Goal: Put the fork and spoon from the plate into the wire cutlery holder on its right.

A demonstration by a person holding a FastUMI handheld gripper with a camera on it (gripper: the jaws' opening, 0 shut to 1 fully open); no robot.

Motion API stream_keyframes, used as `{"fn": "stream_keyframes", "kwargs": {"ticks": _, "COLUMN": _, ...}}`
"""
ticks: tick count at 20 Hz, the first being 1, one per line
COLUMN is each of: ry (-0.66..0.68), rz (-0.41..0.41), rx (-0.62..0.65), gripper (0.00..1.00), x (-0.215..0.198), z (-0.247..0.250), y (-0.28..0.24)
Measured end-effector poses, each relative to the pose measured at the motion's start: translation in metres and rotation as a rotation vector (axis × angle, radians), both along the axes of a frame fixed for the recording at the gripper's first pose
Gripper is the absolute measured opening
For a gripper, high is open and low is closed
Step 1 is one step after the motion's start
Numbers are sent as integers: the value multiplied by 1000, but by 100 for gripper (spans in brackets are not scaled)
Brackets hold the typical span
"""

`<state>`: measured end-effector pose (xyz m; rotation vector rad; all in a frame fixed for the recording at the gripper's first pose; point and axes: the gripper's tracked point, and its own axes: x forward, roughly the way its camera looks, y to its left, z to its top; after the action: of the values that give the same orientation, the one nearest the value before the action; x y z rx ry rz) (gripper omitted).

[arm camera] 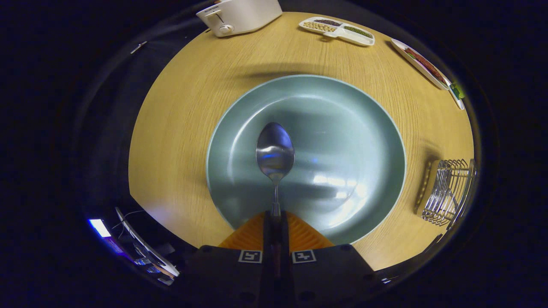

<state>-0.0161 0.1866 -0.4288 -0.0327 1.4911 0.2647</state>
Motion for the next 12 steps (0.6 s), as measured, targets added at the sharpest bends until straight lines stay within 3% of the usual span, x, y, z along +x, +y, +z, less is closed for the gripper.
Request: {"fn": "stream_keyframes", "kwargs": {"ticks": 12, "ry": -50, "rz": -38, "rx": 51, "gripper": 7, "x": 13, "z": 29, "y": -33}}
